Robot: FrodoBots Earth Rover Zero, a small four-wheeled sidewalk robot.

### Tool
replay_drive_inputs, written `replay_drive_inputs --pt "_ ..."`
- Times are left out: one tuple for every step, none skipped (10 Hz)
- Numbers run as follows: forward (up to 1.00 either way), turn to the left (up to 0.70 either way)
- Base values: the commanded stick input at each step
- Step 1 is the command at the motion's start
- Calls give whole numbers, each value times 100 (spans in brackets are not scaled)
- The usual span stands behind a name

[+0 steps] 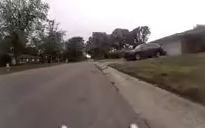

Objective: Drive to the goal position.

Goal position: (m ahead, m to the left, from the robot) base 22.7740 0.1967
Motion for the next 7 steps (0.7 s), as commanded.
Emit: replay_drive_inputs --pt "100 -19" --pt "100 -28" --pt "100 -10" --pt "100 0" --pt "100 0" --pt "100 0" --pt "100 0"
